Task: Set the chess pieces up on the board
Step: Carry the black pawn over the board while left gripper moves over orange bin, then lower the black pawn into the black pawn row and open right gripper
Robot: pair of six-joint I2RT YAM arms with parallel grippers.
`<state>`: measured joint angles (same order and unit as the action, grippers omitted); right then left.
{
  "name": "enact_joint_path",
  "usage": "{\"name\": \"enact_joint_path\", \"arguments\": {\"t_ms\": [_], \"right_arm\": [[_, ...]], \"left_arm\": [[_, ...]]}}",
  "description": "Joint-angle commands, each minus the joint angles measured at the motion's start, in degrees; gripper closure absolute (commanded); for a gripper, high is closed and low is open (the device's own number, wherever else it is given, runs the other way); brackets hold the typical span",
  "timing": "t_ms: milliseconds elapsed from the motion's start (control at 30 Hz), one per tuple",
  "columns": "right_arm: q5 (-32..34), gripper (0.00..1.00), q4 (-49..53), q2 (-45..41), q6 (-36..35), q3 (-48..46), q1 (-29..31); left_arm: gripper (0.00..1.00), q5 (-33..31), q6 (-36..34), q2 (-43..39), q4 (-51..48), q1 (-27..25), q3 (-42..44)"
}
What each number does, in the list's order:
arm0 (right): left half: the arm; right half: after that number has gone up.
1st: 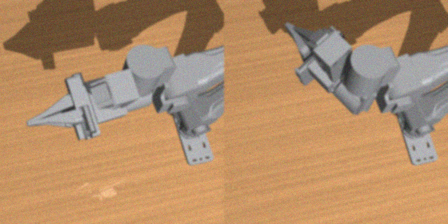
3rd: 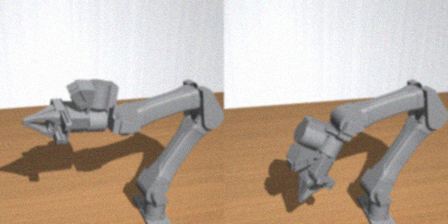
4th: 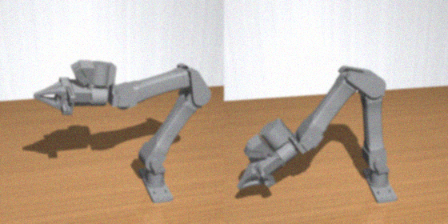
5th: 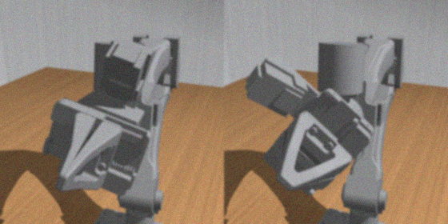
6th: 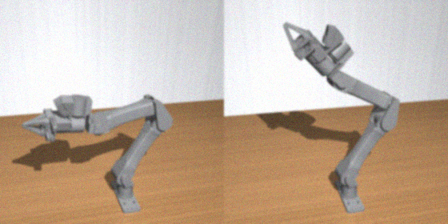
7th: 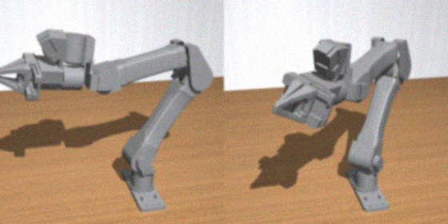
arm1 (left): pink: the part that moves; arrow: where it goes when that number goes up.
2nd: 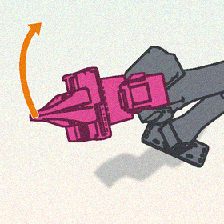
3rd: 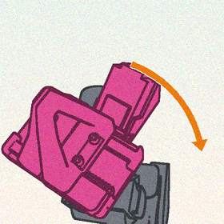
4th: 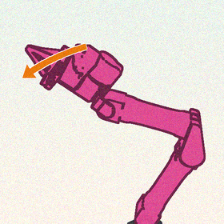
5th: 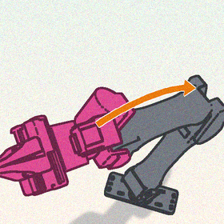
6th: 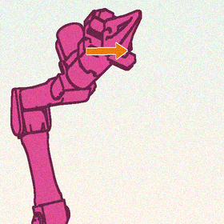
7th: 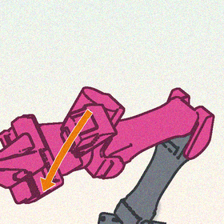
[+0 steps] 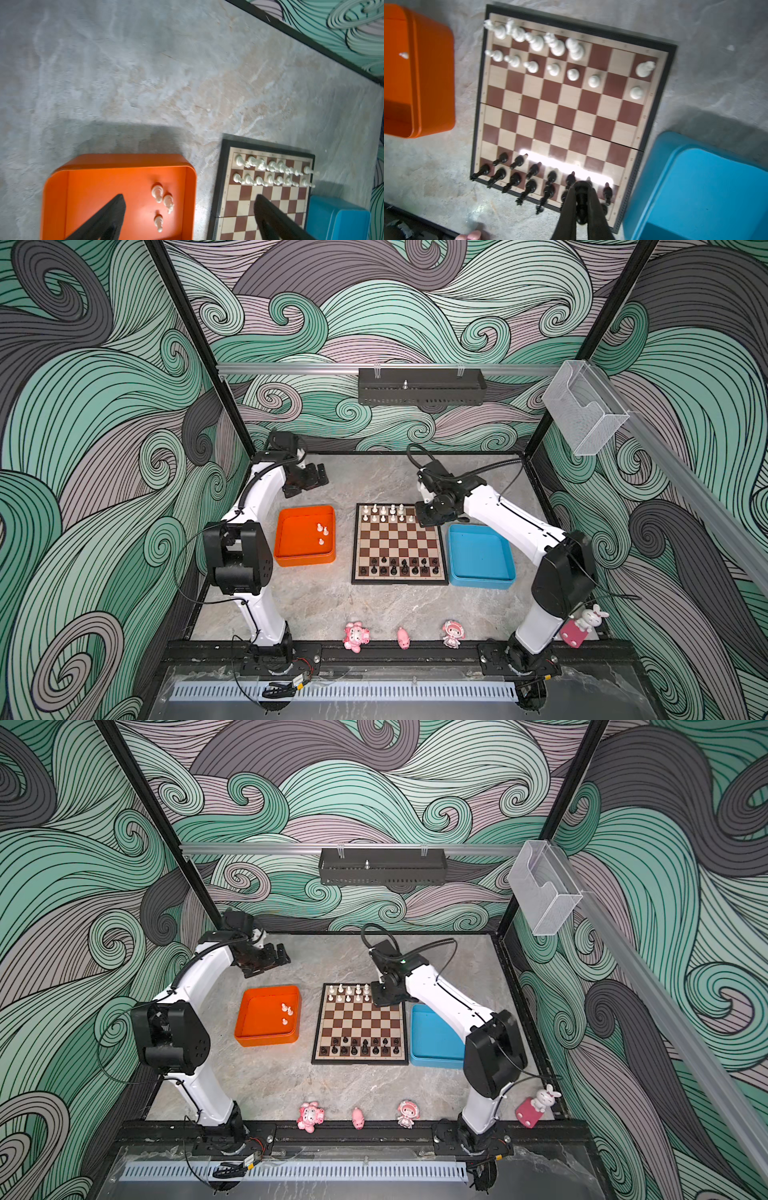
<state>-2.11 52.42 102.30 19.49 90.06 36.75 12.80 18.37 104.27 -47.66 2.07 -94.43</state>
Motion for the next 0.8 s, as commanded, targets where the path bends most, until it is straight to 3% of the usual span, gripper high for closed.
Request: {"name": "enact_joint_path", "arguments": {"t_ms": [0, 300, 767], "right_arm": [[-1.4, 0.9, 1.6, 5.2, 0.8, 5.3, 4.6], [-4.5, 0.9, 2.4, 17.7, 2.1, 19.3, 13.9], [-3.4, 0.9, 3.5, 24.4, 2.0, 20.3, 19.6]], "left_arm": [[0.01, 3.6, 2.1, 1.5, 0.8, 3.7, 0.3], [0.01, 7.3, 3.2, 4.4, 2.0, 9.0, 1.0], [0.01, 9.8, 4.2, 4.9, 3.1, 11.0, 1.7]]}}
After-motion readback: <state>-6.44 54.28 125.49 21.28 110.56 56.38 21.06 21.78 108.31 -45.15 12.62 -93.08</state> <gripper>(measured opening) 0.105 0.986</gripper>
